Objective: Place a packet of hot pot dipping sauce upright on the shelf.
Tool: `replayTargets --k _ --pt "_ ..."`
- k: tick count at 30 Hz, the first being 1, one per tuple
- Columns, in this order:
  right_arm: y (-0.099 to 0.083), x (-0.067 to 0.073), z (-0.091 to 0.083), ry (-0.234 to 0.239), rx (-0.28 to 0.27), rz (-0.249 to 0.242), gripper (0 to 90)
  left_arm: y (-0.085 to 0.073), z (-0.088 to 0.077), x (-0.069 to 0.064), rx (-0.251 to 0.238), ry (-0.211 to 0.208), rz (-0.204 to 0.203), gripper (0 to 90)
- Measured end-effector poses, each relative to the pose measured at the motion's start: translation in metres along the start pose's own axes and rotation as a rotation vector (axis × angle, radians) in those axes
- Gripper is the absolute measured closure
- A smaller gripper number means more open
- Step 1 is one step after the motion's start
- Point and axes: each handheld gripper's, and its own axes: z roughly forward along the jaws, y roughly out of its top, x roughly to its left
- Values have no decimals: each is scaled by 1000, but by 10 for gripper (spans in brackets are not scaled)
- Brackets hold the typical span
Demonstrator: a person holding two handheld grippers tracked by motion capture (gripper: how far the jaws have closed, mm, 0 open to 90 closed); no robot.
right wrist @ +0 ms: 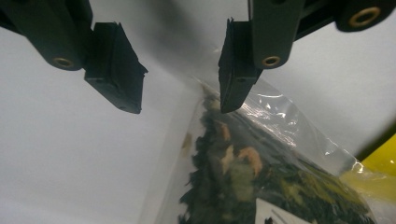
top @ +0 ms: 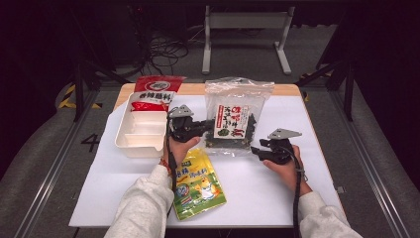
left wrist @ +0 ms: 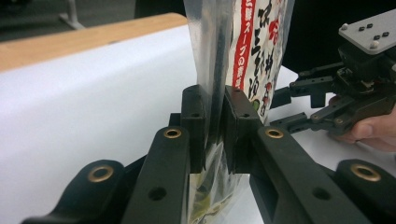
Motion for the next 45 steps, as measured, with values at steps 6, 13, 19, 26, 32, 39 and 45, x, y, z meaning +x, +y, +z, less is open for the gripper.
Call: replayTargets --k 6,13,19,26,32,39,45 --pt "-1 -3 -10 -3 -20 1 458 7 -13 -14 -38 38 79 817" --pt "-1 -3 -16 1 -37 -3 443 11 -29 -16 -56 60 114 847" --pt "-3 0 -13 12 -22 -12 427 11 -36 -12 -73 58 119 852" --pt "-3 2 -13 20 -24 -21 422 20 -50 -10 -119 70 128 853" --pt "-3 1 -15 17 -38 -17 412 31 -82 -1 -176 113 138 853" --pt "0 5 -25 39 -65 -15 400 33 -120 16 -230 173 126 853" --pt "3 11 -45 62 -109 -26 393 30 -141 28 -250 203 116 853"
